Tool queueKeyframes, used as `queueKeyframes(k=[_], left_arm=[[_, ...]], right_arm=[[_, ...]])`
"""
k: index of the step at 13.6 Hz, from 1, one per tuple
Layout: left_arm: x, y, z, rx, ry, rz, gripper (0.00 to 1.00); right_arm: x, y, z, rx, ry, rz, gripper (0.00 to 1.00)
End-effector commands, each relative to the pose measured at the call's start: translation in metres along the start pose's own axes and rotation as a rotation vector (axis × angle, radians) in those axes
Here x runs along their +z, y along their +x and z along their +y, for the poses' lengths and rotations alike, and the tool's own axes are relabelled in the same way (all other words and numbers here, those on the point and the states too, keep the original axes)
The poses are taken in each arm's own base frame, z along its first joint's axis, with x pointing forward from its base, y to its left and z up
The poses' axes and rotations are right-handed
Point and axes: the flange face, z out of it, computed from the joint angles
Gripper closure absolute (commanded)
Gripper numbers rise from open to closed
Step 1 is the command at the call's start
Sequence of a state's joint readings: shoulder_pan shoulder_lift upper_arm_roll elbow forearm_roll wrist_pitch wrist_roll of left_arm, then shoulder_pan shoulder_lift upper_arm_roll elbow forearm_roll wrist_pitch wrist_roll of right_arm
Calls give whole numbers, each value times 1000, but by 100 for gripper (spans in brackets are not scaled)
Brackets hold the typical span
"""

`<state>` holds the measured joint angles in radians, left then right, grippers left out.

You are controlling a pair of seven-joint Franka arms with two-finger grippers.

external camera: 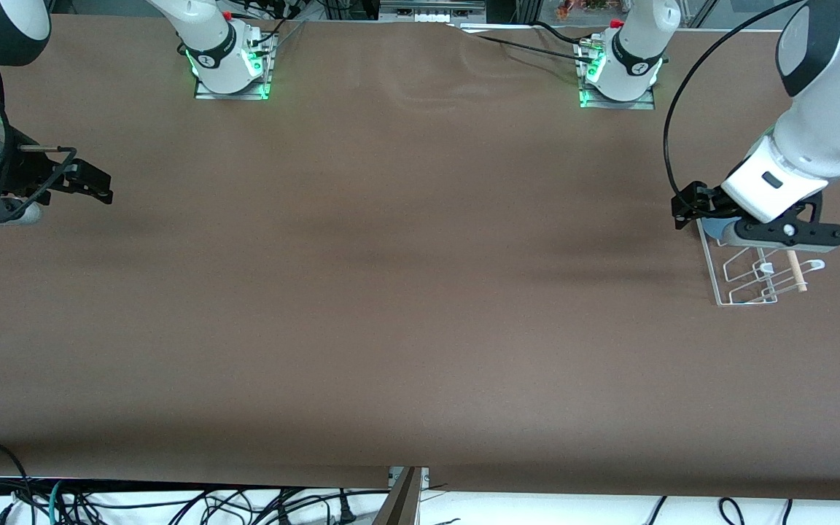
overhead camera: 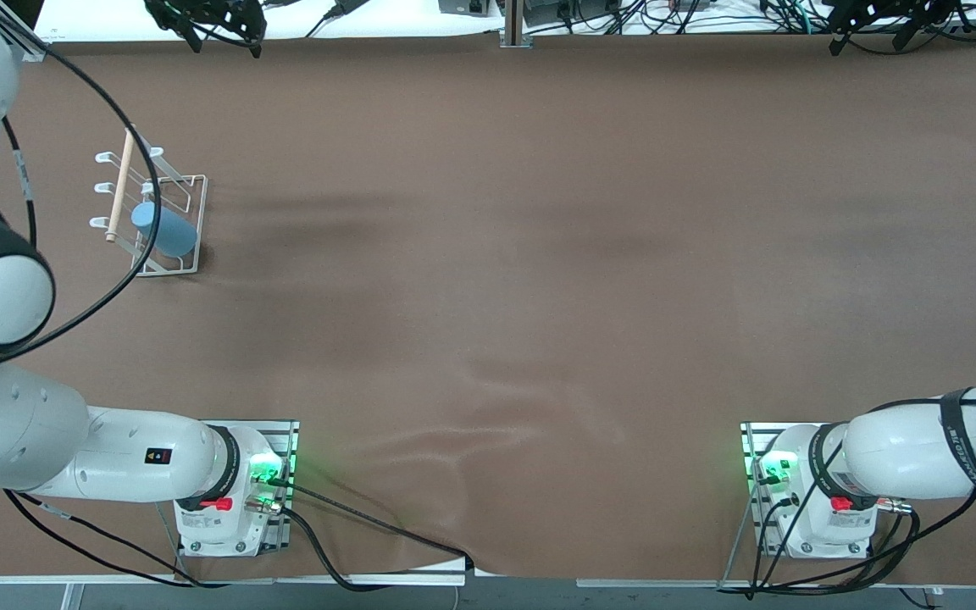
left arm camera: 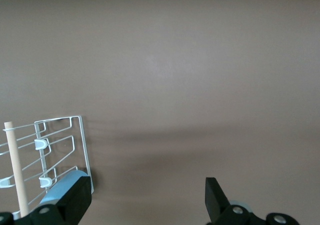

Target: Transfer cup to left arm and place on rack

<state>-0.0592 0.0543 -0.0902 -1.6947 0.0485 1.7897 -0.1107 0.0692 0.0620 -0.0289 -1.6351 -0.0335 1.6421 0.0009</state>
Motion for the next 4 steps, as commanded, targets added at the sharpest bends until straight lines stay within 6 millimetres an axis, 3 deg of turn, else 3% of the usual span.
queueKeyframes(k=[1,4], left_arm=[[-2,-32,1,-33,-21,36,0],[0,-35,0,-31,-19,10,0]], right_arm=[[-4,3,-2,-7,13,1,1],[-5,2,-3,-10,13,4,1]])
